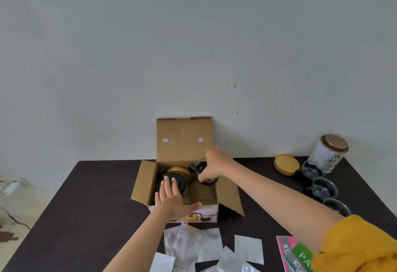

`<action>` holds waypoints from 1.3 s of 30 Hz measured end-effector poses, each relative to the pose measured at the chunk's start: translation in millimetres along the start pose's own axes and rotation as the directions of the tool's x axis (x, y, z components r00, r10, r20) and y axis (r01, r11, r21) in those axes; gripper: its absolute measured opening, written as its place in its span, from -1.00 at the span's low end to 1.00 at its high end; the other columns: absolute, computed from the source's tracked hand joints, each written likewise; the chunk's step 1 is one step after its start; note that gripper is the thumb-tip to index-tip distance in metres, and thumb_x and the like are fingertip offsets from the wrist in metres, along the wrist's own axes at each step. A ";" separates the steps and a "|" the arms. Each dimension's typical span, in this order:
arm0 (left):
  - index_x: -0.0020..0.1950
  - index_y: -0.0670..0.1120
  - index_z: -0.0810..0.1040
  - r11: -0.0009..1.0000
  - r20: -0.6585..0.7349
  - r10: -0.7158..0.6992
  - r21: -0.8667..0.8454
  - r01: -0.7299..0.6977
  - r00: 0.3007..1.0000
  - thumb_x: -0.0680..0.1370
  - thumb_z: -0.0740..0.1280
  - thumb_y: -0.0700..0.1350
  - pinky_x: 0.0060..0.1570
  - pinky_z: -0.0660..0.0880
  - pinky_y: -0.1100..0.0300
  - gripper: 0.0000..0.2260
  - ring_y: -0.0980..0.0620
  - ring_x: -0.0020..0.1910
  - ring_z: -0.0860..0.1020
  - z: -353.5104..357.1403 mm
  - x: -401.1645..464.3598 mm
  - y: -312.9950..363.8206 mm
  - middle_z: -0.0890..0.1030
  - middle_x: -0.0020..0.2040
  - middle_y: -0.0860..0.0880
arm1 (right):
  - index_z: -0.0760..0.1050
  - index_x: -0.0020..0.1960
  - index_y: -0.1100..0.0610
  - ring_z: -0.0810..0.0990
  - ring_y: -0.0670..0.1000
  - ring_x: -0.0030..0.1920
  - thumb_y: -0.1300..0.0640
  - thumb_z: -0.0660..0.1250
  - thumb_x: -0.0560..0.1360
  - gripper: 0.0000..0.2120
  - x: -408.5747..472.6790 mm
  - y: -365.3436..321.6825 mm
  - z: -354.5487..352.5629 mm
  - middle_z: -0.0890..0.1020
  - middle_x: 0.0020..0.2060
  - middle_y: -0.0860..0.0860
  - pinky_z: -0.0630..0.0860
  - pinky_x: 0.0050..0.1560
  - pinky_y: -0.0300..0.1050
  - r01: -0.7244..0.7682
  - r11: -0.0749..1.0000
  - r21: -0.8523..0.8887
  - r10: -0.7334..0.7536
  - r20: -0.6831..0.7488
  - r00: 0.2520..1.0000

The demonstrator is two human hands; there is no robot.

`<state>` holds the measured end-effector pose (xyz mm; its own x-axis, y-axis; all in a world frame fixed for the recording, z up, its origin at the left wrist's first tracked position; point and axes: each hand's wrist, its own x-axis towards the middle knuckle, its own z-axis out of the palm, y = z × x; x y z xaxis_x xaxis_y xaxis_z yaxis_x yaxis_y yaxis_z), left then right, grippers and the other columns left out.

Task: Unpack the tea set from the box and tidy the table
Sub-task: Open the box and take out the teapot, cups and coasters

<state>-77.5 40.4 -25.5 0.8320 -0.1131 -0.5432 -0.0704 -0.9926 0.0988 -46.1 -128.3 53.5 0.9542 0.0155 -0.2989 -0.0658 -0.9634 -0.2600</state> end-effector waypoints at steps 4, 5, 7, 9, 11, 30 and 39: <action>0.49 -0.12 -0.39 0.999 -0.028 -0.047 0.005 0.047 0.999 0.33 0.10 0.53 0.46 -0.23 -0.15 0.09 -0.14 0.49 -0.35 -1.2 -5.6 3.9 -0.41 0.49 -0.13 | 0.34 0.26 0.15 0.47 0.13 0.04 -0.03 0.50 0.21 -0.30 -29.4 55.3 -16.4 0.33 0.18 0.13 0.53 -0.11 -0.07 -0.040 0.996 0.078 0.042 -0.022 0.999; 0.49 -0.12 -0.38 0.998 -0.033 -0.061 0.005 0.061 0.998 0.34 0.11 0.53 0.45 -0.23 -0.16 0.09 -0.14 0.49 -0.34 -2.0 -7.0 5.6 -0.41 0.49 -0.14 | 0.32 0.28 0.14 0.45 0.14 0.08 0.00 0.50 0.20 -0.28 -35.8 72.4 -18.6 0.32 0.18 0.13 0.54 -0.05 -0.05 -0.069 0.996 0.057 0.071 -0.024 0.997; 0.50 -0.14 -0.35 0.995 -0.053 -0.097 0.001 0.097 0.994 0.35 0.15 0.50 0.44 -0.21 -0.18 0.08 -0.17 0.49 -0.33 -4.0 -10.2 12.5 -0.38 0.50 -0.17 | 0.29 0.31 0.14 0.41 0.16 0.12 0.06 0.49 0.20 -0.26 -49.8 109.3 -22.2 0.31 0.18 0.13 0.53 0.02 -0.02 -0.124 0.992 0.015 0.124 -0.014 0.992; 0.52 -0.16 -0.30 0.988 -0.094 -0.153 -0.051 0.148 0.984 0.38 0.18 0.45 0.45 -0.18 -0.19 0.06 -0.19 0.50 -0.30 -4.6 -12.4 24.2 -0.34 0.51 -0.21 | 0.29 0.31 0.13 0.42 0.13 0.10 0.11 0.48 0.19 -0.26 -62.6 148.8 -25.4 0.32 0.16 0.11 0.52 -0.03 -0.07 -0.180 0.984 -0.005 0.180 -0.010 0.984; 0.52 -0.19 -0.24 0.969 -0.140 -0.218 -0.153 0.196 0.966 0.38 0.16 0.47 0.46 -0.15 -0.21 0.05 -0.20 0.51 -0.25 -2.5 -14.1 40.5 -0.27 0.52 -0.23 | 0.30 0.32 0.12 0.46 0.12 0.09 0.14 0.51 0.19 -0.25 -75.2 188.2 -29.2 0.34 0.17 0.09 0.53 -0.07 -0.08 -0.228 0.974 -0.007 0.228 -0.011 0.974; 0.51 -0.25 -0.23 0.858 -0.315 -0.502 -0.303 0.416 0.806 0.21 0.00 0.61 0.46 -0.17 -0.09 0.21 -0.22 0.51 -0.21 32.5 0.4 106.8 -0.23 0.53 -0.24 | 0.19 0.49 0.04 0.53 0.20 0.17 0.27 0.59 0.17 0.00 -84.2 421.1 -12.0 0.34 0.34 0.17 0.56 0.11 0.01 -0.499 0.866 -0.038 0.500 0.017 0.866; 0.51 -0.25 -0.22 0.867 -0.358 -0.491 -0.287 0.406 0.794 0.20 -0.06 0.60 0.46 -0.16 -0.09 0.19 -0.22 0.51 -0.21 38.0 6.4 105.5 -0.23 0.53 -0.24 | 0.12 0.52 -0.02 0.49 0.21 0.25 0.22 0.60 0.21 0.02 -64.8 436.9 12.7 0.24 0.40 0.15 0.52 0.17 0.08 -0.548 0.836 -0.025 0.549 0.057 0.834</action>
<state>-100.5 -66.7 -50.3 0.8925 0.4129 -0.1815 0.4350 -0.8943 0.1046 -140.3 -546.8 -52.4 0.7430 -0.5004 -0.4446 -0.5710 -0.8204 -0.0309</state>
